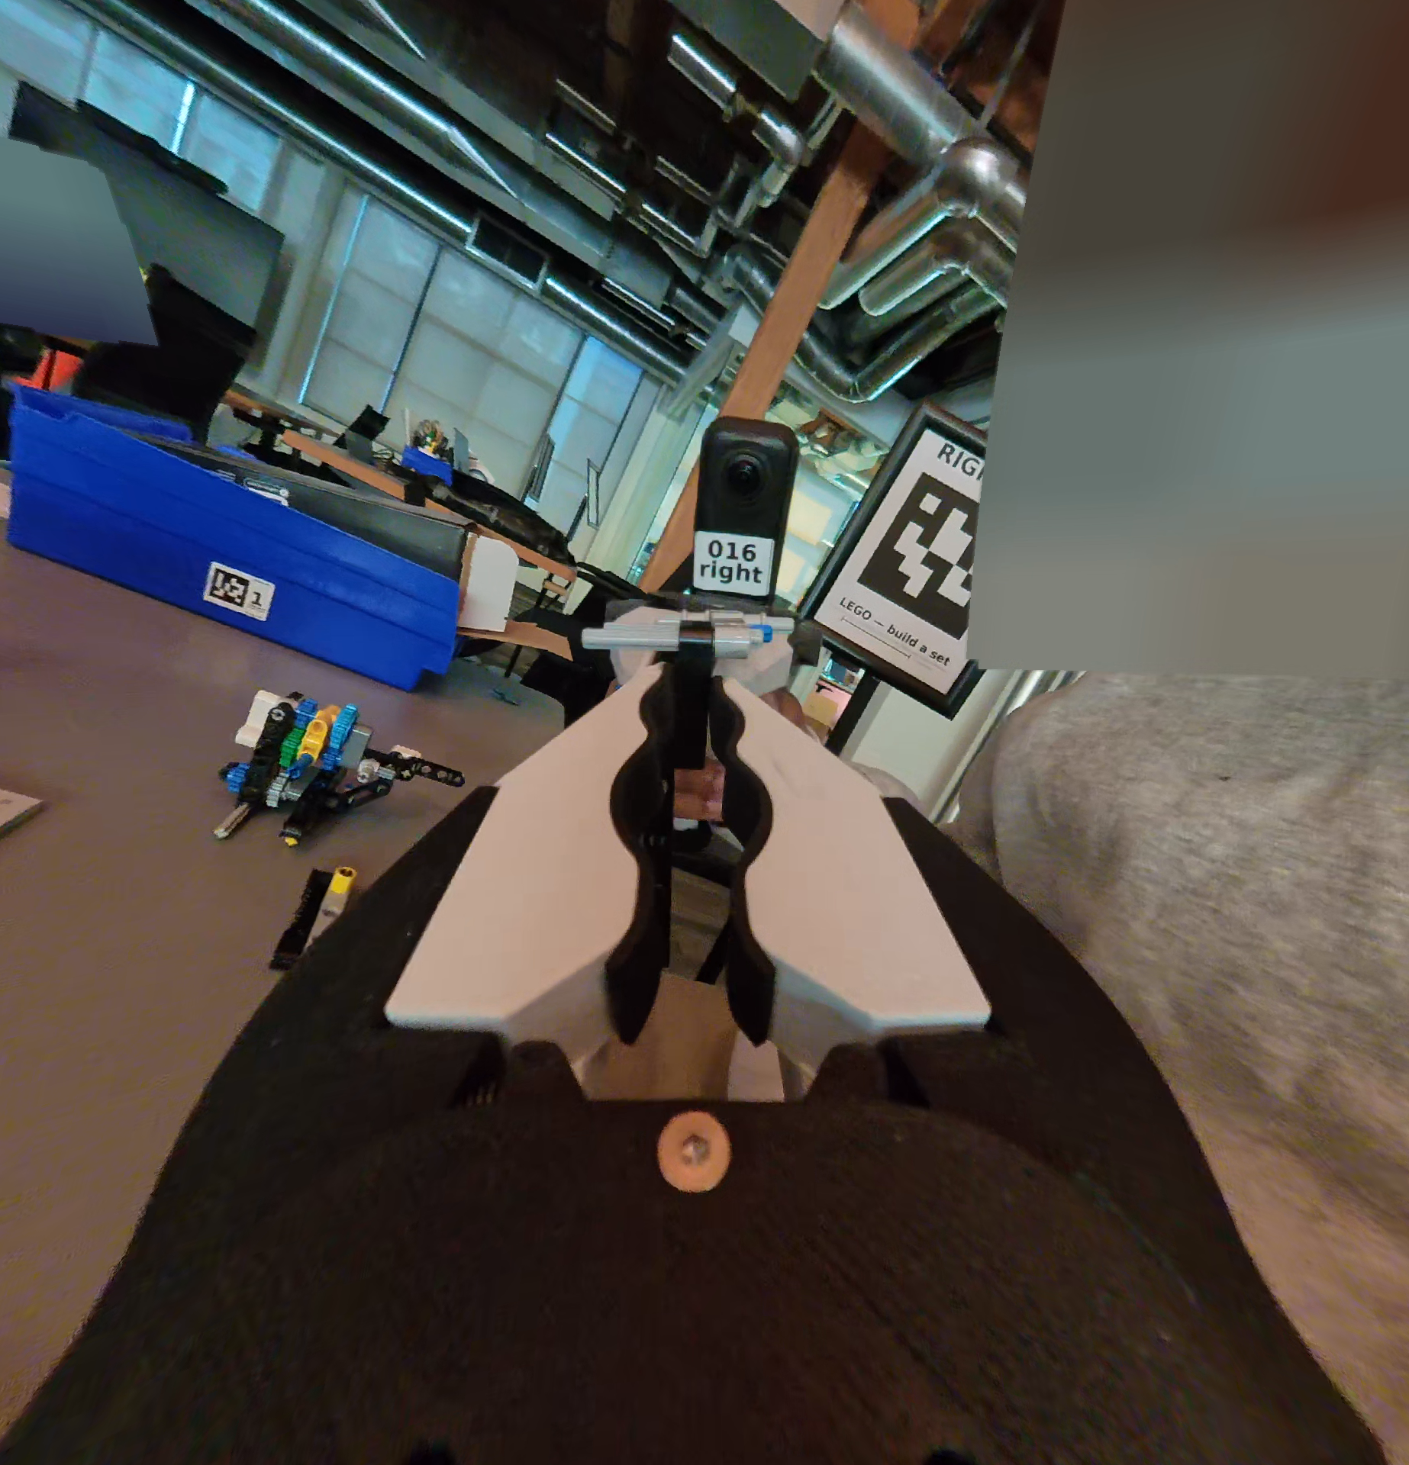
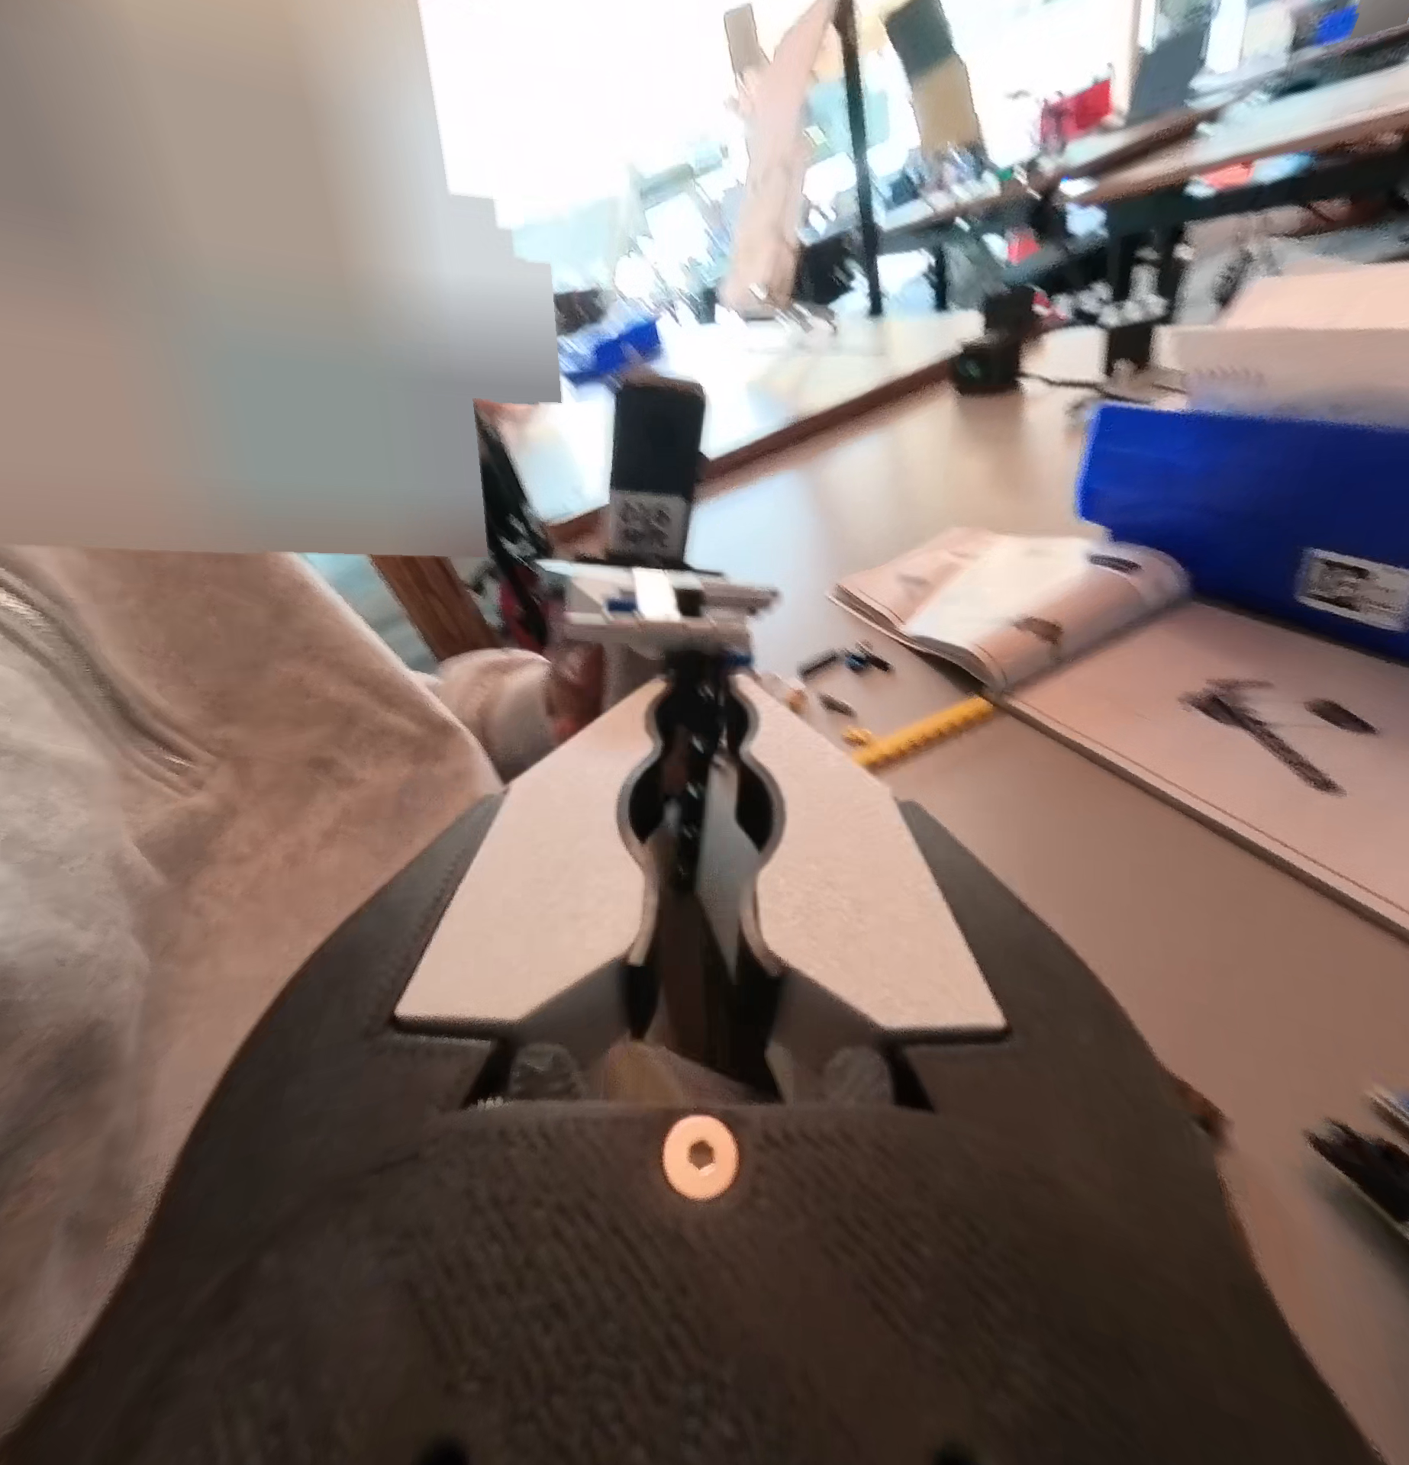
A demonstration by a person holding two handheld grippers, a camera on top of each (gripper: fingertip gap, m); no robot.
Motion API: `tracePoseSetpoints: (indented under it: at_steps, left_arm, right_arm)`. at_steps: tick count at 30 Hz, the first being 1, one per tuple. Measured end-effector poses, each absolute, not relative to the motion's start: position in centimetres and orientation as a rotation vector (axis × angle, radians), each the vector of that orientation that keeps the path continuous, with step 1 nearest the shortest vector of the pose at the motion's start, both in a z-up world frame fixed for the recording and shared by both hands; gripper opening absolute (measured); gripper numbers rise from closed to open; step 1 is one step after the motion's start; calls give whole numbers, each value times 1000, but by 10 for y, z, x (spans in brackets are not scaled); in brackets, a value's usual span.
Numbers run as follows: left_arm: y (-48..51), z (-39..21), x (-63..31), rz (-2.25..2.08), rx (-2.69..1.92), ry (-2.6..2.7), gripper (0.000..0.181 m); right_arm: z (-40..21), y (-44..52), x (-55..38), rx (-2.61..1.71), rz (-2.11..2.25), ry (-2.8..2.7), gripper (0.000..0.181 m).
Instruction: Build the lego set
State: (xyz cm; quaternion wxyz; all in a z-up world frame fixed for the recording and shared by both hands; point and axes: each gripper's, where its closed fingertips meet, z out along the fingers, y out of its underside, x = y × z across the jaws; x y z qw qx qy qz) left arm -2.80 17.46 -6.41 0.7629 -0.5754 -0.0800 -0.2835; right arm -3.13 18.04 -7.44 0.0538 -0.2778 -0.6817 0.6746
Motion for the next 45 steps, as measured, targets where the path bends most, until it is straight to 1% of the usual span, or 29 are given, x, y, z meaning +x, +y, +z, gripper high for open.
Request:
tracePoseSetpoints:
  at_steps: [4, 7, 10, 13, 17, 20, 32, 42, 45]
  left_arm:
    - [170, -62, -36, -585, -1234, -194, 3]
    - [169, -65, -42, -536, -1258, -206, 3]
    - [174, -82, -47, -386, -1387, -191, 3]
    - [180, -101, -49, -226, -1521, -151, 3]
    - [185, -109, -44, -201, -1574, -118, 3]
    - [186, -112, -37, -217, -1592, -79, 3]
    - [185, -114, -21, -303, -1607, -1, 3]
    - [183, -114, -19, -329, -1601, 15, 3]
    - [182, -113, -16, -345, -1595, 31, 9]
  right_arm:
    - [-82, 196, -37, -915, 1958, -2076, 16]
    - [-75, 215, -43, -961, 1916, -2001, 20]
    - [-54, 221, -39, -905, 1870, -1961, 25]
    - [-52, 211, -33, -809, 1662, -2084, 25]
    - [-71, 197, -34, -691, 1332, -2251, 19]
    - [-85, 194, -34, -625, 1218, -2351, 10]
    - [-109, 190, -19, -456, 1036, -2703, 9]
    - [-118, 185, -16, -428, 1056, -2752, 5]
    - [-119, 184, -16, -436, 1074, -2749, 5]
